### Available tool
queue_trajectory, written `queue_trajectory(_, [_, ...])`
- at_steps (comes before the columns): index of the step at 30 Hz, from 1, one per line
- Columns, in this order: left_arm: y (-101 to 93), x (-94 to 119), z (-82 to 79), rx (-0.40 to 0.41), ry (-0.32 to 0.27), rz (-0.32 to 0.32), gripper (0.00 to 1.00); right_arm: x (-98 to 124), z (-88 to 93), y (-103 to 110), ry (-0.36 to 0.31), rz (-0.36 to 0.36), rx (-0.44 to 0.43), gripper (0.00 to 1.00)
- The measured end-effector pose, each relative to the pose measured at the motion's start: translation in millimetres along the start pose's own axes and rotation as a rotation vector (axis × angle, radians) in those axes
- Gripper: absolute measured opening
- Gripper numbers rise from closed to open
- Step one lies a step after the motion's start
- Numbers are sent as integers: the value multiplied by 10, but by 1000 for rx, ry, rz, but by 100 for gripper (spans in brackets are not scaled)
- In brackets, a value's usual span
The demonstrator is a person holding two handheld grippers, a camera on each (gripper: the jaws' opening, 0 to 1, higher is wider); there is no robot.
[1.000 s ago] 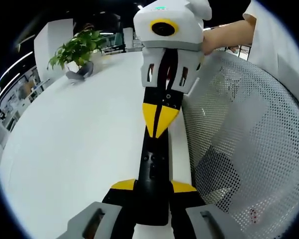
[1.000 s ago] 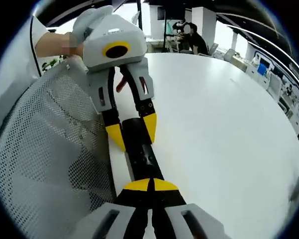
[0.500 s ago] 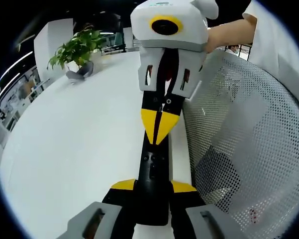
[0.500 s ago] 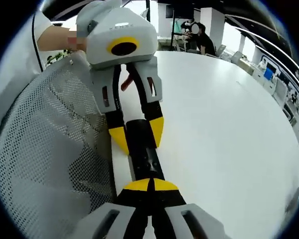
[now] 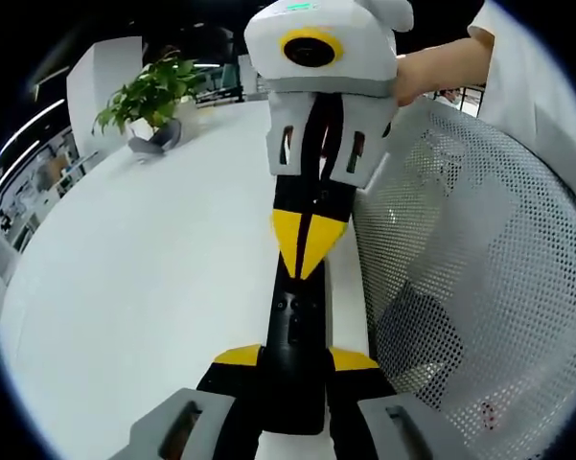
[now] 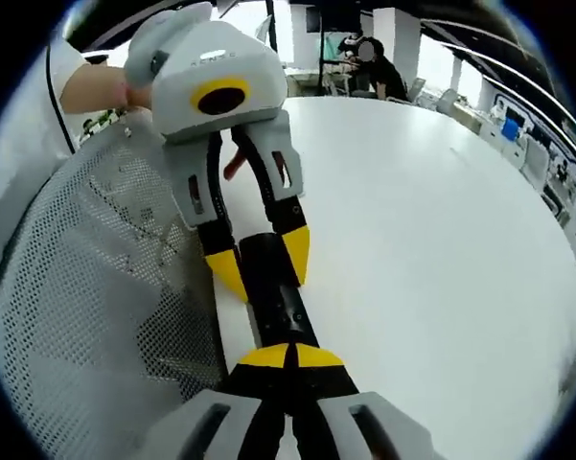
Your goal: Press the specified remote control buttons in sequence, fully releasing each button before pressing the next.
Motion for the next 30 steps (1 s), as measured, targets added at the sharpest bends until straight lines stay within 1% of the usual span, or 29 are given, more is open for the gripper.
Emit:
queue_trajectory(2, [-1,0,1,0,0,0,24,6,-58,13,-26,8,16,0])
queue_trajectory(3, [-1,1,1,0,0,0,24,5,-80,13,-26,19,32,0])
queue_trajectory(4, [-1,0,3,0,-2,0,24,-6,-103,0,-21,29,56,0])
queue_trajectory(7, [-1,1,4,0,-3,0,24,-85,-115,10,11,11,85,0])
queue_trajectory(8, [2,-1,7,0,-3,0,24,-110,-104,13,27,26,115,0])
queue_trajectory(9, [2,-1,8,1,-3,0,24,-94,-143,17,14,19,134,0])
queue_trajectory(10, [4,-3,9,1,-3,0,24,-91,-143,19,32,22,141,0])
queue_trajectory(12, [6,-4,11,2,-4,0,24,-91,-150,35,40,29,157,0])
queue_trajectory(14, [6,-4,13,3,-6,-1,24,-91,-141,33,43,37,154,0])
queue_trajectory(17, [5,-2,10,1,-4,-1,24,-84,-115,31,22,52,128,0])
queue_trajectory(21, [4,-4,8,-1,-1,0,24,-83,-86,35,-6,84,31,0])
queue_trajectory(23, [3,-3,7,-1,-1,0,24,-83,-82,43,-11,93,26,0])
queue_trajectory(25, [3,-3,4,-1,1,1,24,-79,-84,64,-15,106,48,0])
queue_trajectory(26, [4,-4,1,3,4,1,24,-69,-89,66,-20,115,100,0])
queue_trajectory(27, [3,-5,-3,4,6,0,24,-66,-95,86,-17,118,111,0])
queue_trajectory(30, [-1,-4,-9,4,9,0,24,-47,-103,150,-16,93,128,0])
Point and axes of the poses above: the point that each gripper's makers call its tool centre point, and the gripper's own axes: x roughly backward along the fingers, y roughly to its left, z roughly out of its underside, the point moved 7 cm from there along x, roughly backward along the fingers, and after that the axes turned 14 degrees about z, right-handed, at the moved point
